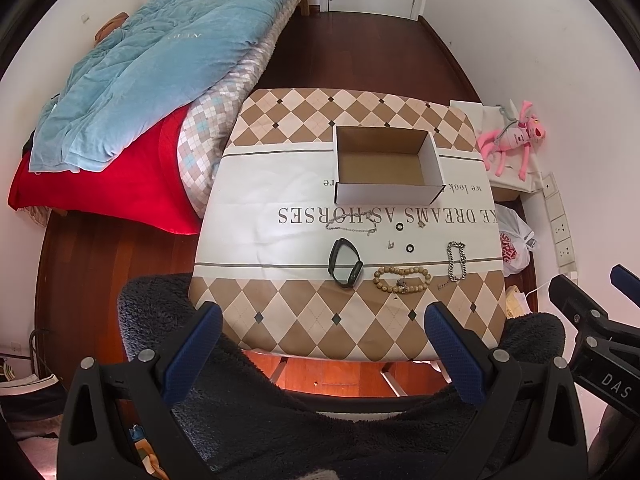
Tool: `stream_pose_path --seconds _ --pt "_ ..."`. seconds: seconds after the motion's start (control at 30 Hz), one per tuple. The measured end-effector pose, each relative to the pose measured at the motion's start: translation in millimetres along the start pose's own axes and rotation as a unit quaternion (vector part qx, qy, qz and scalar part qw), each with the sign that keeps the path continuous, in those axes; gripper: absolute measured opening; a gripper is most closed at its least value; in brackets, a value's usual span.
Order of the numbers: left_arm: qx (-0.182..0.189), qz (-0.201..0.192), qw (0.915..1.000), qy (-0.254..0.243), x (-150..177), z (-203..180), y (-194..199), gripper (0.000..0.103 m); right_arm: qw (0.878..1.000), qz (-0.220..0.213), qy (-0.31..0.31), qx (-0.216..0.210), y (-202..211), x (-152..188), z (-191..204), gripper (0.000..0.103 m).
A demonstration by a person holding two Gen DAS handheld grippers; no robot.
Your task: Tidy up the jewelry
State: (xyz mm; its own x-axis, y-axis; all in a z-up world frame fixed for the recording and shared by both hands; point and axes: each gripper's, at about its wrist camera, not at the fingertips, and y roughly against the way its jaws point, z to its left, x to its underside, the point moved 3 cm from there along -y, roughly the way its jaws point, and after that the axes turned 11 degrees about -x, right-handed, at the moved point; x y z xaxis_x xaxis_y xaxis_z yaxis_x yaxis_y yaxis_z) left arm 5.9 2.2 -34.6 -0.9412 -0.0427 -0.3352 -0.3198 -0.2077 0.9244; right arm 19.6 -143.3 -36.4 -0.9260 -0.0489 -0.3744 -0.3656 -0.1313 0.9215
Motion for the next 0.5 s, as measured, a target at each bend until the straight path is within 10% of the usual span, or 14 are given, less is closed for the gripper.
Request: stream_pose_path --seconds 0.5 --pt "0.001 -0.006 1.0 0.002 -3.3 -0.6 1.5 0.103 1.0 0.0 0.0 0.0 0.3 -1.6 1.1 0.103"
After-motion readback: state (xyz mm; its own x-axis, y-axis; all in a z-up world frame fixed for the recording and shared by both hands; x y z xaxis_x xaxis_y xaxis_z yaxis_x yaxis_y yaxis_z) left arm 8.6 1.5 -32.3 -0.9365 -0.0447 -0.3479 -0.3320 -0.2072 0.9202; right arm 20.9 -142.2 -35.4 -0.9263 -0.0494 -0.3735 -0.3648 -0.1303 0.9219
